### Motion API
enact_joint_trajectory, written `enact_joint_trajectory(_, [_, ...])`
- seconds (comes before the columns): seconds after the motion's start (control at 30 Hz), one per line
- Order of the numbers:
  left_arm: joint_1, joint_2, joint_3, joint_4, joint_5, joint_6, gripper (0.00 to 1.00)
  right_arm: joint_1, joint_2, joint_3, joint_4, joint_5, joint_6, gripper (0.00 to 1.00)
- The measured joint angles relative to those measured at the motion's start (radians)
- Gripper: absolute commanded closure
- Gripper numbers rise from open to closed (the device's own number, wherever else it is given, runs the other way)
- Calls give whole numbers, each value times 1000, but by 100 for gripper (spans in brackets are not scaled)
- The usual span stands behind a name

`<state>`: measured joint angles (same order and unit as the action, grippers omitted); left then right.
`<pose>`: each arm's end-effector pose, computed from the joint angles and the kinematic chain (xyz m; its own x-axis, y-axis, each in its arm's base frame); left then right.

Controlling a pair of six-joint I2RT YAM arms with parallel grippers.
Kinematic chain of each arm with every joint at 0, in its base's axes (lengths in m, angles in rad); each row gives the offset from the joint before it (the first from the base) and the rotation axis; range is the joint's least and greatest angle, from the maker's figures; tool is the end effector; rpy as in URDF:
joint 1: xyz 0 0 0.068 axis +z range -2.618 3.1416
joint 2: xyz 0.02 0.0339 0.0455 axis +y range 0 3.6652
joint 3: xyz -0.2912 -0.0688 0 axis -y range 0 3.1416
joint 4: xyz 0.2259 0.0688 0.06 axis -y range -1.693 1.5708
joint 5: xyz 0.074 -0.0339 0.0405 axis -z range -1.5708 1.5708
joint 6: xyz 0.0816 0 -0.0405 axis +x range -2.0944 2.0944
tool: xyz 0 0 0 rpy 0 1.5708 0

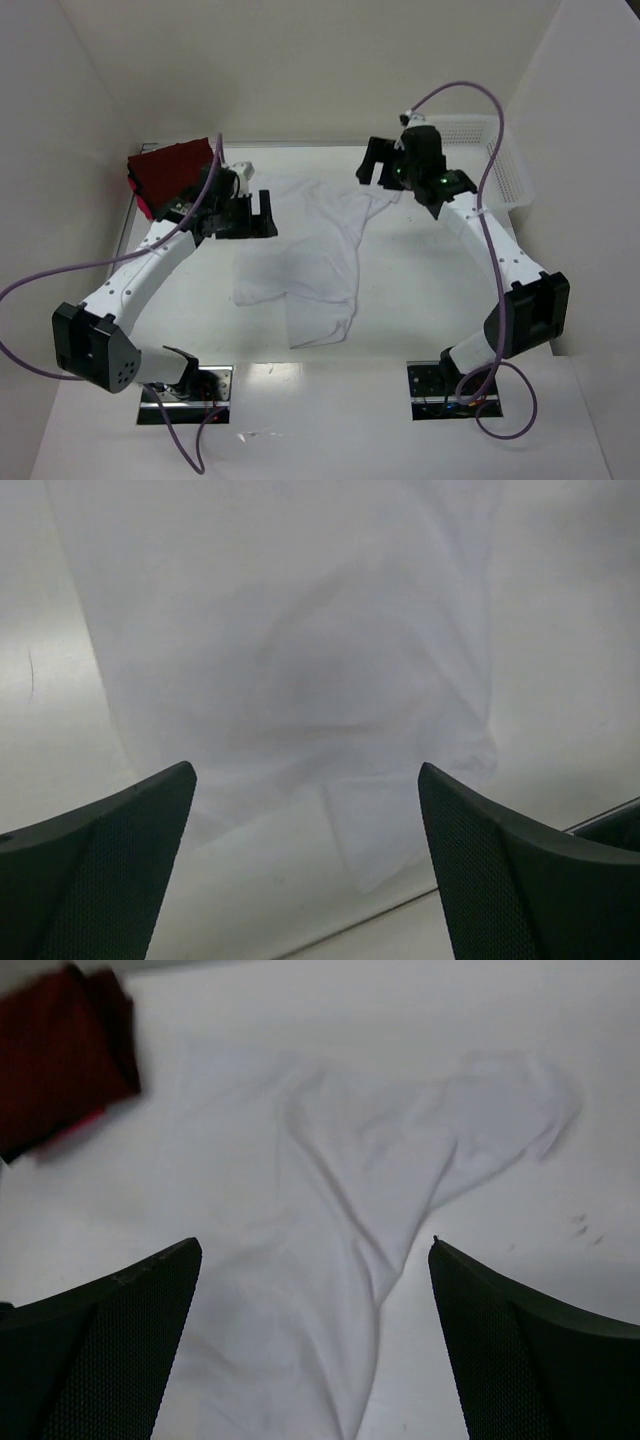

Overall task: Fold and stack the t-shirts
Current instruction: Flatten out the tshirt

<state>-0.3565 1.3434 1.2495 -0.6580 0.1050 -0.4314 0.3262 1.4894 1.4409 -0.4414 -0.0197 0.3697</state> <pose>0.2765 -0.1121 0.3298 -0.7566 -0.1620 -0.6335 0.1128 0.9220 -0.3704 0.3425 0.1176 0.3795 -0.5373 0.1996 -0.8194 -0.1530 0.9324 0.3275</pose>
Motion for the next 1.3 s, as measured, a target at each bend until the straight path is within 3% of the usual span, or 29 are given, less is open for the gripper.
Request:
enact_joint_trajectory(0.23, [65, -105, -364, 74, 5, -245, 1, 47, 0, -232, 10, -33, 73, 0])
enact_joint_trajectory(0.53, [79, -46, -442, 159, -8, -340, 1, 47, -51, -300, 73, -46, 111, 0])
enact_joint_trajectory(1.1, [93, 21, -519, 154, -56, -384, 5, 47, -97, -355, 97, -49, 112, 0])
enact_joint_trajectory(1.3, [93, 23, -552, 154, -59, -389, 19, 47, -116, -355, 97, -49, 113, 0])
